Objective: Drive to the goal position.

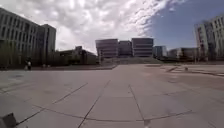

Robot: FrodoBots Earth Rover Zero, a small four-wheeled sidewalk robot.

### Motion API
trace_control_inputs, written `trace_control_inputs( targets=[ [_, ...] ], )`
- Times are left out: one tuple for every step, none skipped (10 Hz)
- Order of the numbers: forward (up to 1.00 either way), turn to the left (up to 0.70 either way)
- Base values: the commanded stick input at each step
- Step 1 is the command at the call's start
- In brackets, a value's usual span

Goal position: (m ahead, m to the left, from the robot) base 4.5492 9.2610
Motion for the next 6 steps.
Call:
trace_control_inputs(
  targets=[
    [0.70,0.00],
    [0.70,0.00],
    [0.70,0.14],
    [0.70,0.14],
    [0.70,0.14],
    [0.70,0.14]
  ],
)
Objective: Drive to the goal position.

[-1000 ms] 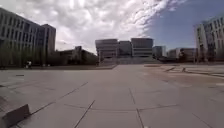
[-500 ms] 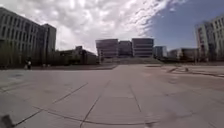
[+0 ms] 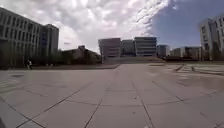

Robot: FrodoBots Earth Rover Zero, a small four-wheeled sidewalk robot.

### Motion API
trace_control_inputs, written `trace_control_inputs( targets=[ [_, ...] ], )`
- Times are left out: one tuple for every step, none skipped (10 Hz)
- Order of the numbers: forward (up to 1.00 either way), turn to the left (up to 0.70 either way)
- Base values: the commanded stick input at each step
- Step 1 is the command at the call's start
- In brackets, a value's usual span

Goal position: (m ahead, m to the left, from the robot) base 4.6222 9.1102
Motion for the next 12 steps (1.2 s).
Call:
trace_control_inputs(
  targets=[
    [0.70,0.14],
    [0.70,0.14],
    [0.70,0.14],
    [0.70,0.14],
    [0.70,0.14],
    [0.70,0.14],
    [0.70,0.14],
    [0.70,0.14],
    [0.70,0.14],
    [0.70,0.14],
    [0.70,0.14],
    [0.70,0.14]
  ],
)
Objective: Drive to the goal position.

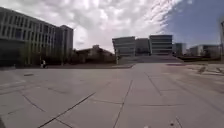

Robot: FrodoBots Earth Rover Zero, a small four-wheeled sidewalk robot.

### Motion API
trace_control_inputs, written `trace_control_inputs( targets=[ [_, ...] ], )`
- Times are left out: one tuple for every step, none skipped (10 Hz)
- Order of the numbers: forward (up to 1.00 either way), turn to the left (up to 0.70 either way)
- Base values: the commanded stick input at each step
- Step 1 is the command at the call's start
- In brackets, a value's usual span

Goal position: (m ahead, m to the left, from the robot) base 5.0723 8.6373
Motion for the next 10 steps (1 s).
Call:
trace_control_inputs(
  targets=[
    [0.70,0.14],
    [0.70,0.14],
    [0.70,0.14],
    [0.70,0.14],
    [0.70,0.14],
    [0.70,0.14],
    [0.70,0.14],
    [0.70,0.14],
    [0.70,0.14],
    [0.70,0.14]
  ],
)
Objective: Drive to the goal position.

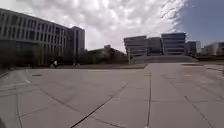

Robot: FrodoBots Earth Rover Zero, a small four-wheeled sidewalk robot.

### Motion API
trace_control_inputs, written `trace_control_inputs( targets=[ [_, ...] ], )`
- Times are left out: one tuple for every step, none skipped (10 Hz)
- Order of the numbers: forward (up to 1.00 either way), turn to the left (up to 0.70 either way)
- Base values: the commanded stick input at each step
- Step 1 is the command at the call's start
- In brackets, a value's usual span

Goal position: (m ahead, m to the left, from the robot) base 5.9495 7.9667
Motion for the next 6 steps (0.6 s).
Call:
trace_control_inputs(
  targets=[
    [0.70,0.14],
    [0.70,0.14],
    [0.70,0.14],
    [0.70,0.14],
    [0.70,0.14],
    [0.70,0.14]
  ],
)
